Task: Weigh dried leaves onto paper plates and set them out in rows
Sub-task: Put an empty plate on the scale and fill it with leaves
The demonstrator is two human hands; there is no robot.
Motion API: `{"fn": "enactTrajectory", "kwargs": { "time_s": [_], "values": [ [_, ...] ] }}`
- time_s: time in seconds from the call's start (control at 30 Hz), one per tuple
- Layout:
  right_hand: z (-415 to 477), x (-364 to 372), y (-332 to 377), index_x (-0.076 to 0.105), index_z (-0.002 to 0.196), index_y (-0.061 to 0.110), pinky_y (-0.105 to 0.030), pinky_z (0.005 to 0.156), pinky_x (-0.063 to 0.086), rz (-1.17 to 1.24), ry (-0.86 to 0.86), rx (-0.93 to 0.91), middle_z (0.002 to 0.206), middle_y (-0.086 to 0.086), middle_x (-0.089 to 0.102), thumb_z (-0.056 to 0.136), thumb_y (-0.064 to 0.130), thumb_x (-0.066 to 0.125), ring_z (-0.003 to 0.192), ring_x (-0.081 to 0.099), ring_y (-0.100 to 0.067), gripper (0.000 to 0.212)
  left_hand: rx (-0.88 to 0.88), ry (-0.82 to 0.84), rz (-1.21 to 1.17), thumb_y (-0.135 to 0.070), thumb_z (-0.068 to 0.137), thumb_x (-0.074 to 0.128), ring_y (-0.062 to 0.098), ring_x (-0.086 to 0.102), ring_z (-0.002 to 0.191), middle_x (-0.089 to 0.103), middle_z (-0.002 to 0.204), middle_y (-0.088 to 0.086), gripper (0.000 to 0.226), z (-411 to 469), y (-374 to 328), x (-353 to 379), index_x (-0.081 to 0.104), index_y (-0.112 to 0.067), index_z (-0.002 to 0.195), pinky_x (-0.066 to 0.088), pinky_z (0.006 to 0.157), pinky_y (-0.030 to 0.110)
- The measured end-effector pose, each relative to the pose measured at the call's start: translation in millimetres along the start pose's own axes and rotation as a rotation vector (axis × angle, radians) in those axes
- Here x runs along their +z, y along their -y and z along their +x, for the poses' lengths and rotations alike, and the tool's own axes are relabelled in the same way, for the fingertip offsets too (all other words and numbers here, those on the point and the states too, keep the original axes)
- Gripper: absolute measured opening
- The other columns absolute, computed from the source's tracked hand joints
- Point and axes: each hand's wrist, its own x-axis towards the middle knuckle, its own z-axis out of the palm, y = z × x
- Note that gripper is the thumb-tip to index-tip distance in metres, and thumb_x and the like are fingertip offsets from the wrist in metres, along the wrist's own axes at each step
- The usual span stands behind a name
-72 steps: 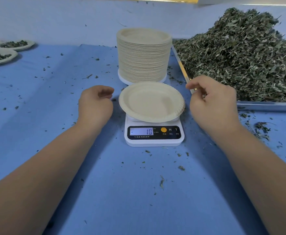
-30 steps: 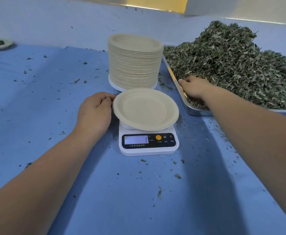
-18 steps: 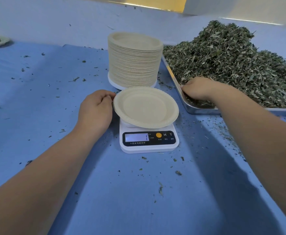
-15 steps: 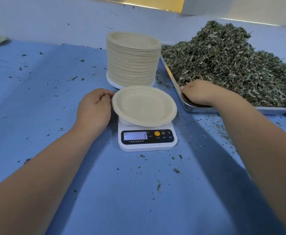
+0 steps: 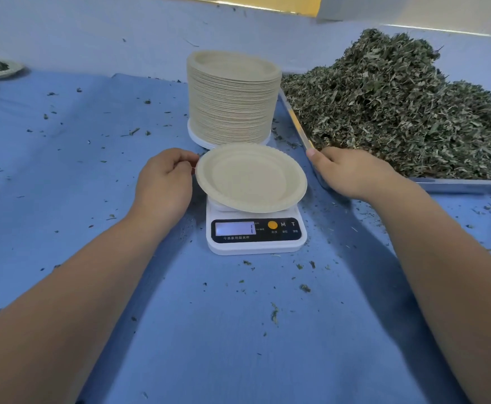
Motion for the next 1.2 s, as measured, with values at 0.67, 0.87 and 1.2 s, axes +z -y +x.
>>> {"fn": "enactTrajectory", "kwargs": {
  "time_s": [0.67,0.87,1.2],
  "values": [
    [21.9,-6.4,3.6,0.039,0.062,0.012,-0.029,0.049,0.029,0.214,-0.385,0.063,0.056,-0.007,0.043,0.101,0.042,0.042,0.052,0.041,-0.025,0.05,-0.008,-0.002,-0.025,-0.01,0.09,0.04,0.004,0.071,0.095,0.076,0.091,-0.018,0.04,0.4,0.3,0.5,0.075,-0.03,0.092,0.058,0.097,0.045],
    [23.4,-26.7,11.6,0.038,0.062,0.014,-0.031,0.048,0.027,0.264,-0.541,0.031,0.057,-0.005,0.044,0.102,0.045,0.041,0.051,0.041,-0.024,0.051,0.002,0.001,-0.038,-0.006,0.089,0.039,0.001,0.071,0.092,0.076,0.091,-0.018,0.042,2.0,2.2,1.7,0.075,-0.027,0.094,0.059,0.095,0.044],
    [-11.2,-23.8,109.5,0.042,0.063,0.022,-0.03,0.052,0.033,0.382,-0.487,-0.306,0.057,0.008,0.046,0.102,0.045,0.044,0.054,0.046,-0.016,0.045,0.0,0.013,-0.04,-0.011,0.085,0.04,0.01,0.071,0.098,0.077,0.092,-0.014,0.04,2.1,3.8,1.2,0.075,-0.029,0.09,0.058,0.095,0.048]
  ]
}}
